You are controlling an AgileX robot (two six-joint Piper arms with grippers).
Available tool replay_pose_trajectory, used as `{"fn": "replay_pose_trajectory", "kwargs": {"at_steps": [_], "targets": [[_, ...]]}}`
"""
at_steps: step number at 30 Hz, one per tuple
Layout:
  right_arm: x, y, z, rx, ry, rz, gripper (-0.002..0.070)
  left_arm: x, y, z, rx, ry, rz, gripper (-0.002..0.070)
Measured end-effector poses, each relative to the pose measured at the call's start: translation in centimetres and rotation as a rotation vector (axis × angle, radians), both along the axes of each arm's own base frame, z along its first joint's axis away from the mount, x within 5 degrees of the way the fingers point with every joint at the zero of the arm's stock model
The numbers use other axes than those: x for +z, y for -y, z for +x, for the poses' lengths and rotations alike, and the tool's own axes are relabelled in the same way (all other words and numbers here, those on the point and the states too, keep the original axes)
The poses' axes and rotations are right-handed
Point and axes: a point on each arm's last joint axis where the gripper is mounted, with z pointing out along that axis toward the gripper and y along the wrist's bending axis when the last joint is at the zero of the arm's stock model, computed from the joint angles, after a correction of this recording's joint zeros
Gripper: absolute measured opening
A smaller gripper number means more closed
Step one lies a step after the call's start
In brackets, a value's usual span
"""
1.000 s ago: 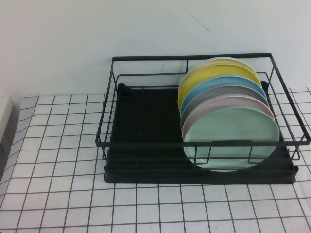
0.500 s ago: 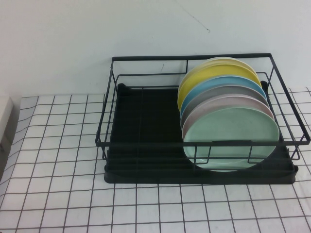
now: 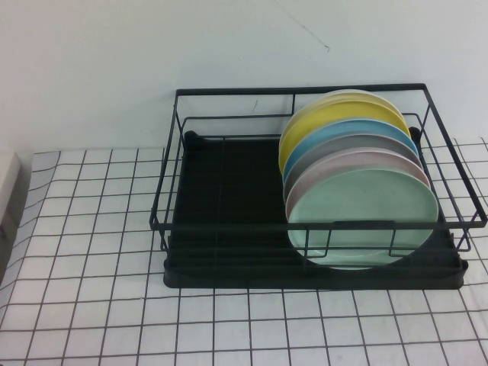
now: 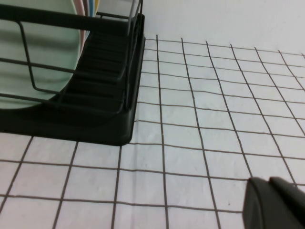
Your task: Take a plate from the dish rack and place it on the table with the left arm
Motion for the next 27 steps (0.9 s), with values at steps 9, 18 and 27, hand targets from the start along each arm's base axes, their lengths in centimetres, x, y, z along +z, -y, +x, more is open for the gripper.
{"fn": "replay_pose_trajectory", "kwargs": {"at_steps": [9,18,27], "targets": [[0.0,0.0,0.0,0.000,0.000,0.000,-0.0003,0.1,0.0,0.0,0.001,0.013,-0.001,-0.0003],[0.0,0.0,0.0,0.000,0.000,0.000,-0.0003,3.7,-0.3,0.3,0.031,0.428,-0.032,-0.0003],[0.0,0.0,0.0,0.000,0.000,0.000,-0.0003,6.8,-0.6,-0.7,0.057,0.792,-0.060,-0.0003]]}}
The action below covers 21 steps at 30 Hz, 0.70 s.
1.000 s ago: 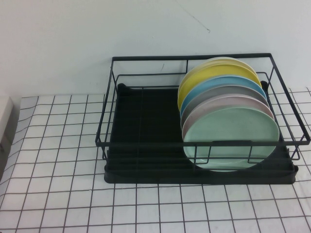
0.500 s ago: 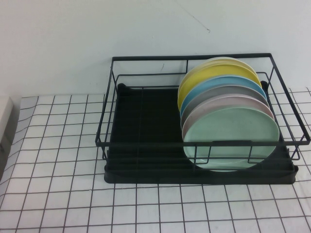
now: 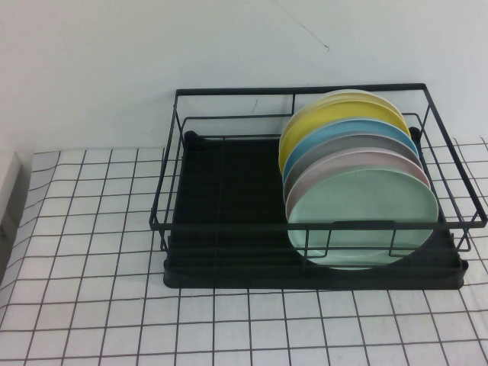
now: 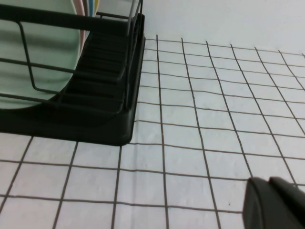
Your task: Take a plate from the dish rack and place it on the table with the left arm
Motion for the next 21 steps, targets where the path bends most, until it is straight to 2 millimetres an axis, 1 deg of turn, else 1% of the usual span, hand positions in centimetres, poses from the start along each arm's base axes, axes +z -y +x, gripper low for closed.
{"fn": "replay_pose_trajectory", "kwargs": {"at_steps": [4,7,9,12,14,17,19,21], "targets": [[0.0,0.0,0.0,0.000,0.000,0.000,-0.0003,-0.1,0.0,0.1,-0.004,-0.017,-0.007,-0.0003],[0.0,0.0,0.0,0.000,0.000,0.000,-0.0003,0.0,0.2,0.3,-0.020,-0.168,0.005,-0.0003],[0.0,0.0,0.0,0.000,0.000,0.000,-0.0003,1.4,0.2,0.1,-0.020,-0.232,0.036,-0.0003],[0.0,0.0,0.0,0.000,0.000,0.000,-0.0003,4.6,0.3,-0.2,-0.013,-0.315,0.087,-0.0003],[0.0,0.0,0.0,0.000,0.000,0.000,-0.0003,6.7,0.4,0.2,-0.015,-0.386,0.105,-0.0003],[0.0,0.0,0.0,0.000,0.000,0.000,-0.0003,8.9,0.6,1.7,-0.030,-0.547,0.137,-0.0003],[0.0,0.0,0.0,0.000,0.000,0.000,-0.0003,10.1,0.9,3.0,-0.053,-0.648,0.161,-0.0003],[0.0,0.0,0.0,0.000,0.000,0.000,-0.0003,11.2,1.4,4.8,-0.099,-0.744,0.202,-0.0003]]}}
